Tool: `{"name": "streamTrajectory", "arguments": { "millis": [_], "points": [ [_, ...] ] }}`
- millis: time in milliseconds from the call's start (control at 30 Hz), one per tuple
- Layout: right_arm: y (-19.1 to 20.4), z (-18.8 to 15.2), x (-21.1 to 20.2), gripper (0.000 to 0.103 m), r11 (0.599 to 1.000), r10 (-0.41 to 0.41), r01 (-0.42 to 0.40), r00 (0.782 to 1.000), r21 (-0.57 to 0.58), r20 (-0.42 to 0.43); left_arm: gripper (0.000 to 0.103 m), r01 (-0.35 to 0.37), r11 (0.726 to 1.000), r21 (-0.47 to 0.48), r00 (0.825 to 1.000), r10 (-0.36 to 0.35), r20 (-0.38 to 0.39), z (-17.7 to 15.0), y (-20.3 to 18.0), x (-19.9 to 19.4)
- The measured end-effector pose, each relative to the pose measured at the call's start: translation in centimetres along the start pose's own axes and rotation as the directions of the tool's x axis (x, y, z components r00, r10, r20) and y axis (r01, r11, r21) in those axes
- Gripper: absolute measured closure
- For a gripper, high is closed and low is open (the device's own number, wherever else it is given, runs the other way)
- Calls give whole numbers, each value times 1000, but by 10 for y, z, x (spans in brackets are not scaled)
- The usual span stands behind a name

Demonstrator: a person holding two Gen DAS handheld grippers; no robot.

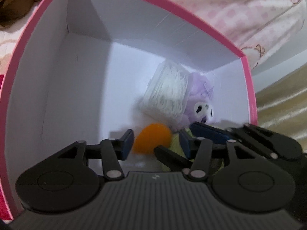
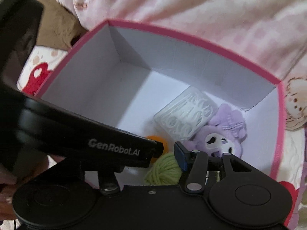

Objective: Organize objects
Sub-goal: 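Carry the orange sponge with the left gripper into the pink box, release, then withdraw the left gripper and move it toward the white tissue pack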

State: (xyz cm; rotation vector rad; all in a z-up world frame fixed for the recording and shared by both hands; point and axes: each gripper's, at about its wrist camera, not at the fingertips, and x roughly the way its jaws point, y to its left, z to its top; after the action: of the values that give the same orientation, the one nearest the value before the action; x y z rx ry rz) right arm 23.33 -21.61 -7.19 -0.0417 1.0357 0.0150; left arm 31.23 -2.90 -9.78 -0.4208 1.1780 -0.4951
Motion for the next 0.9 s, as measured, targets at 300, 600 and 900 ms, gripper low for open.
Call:
{"name": "streamTrajectory", "arguments": {
  "millis": [300,600,900],
  "points": [
    [-7,-12,-61,46,999,23,-27,996,43,89,45,-30,993,115,999,25,43,-3,-29,-42],
    [-8,-28,-166,45,974,133,-155,982,167,134,42,-16,985,171,998,5,63,-23,-45,-124],
    [15,-60,-245,24,967,188,-218,960,131,209,35,-71,953,294,989,30,142,-69,-62,-202]
  ]
}}
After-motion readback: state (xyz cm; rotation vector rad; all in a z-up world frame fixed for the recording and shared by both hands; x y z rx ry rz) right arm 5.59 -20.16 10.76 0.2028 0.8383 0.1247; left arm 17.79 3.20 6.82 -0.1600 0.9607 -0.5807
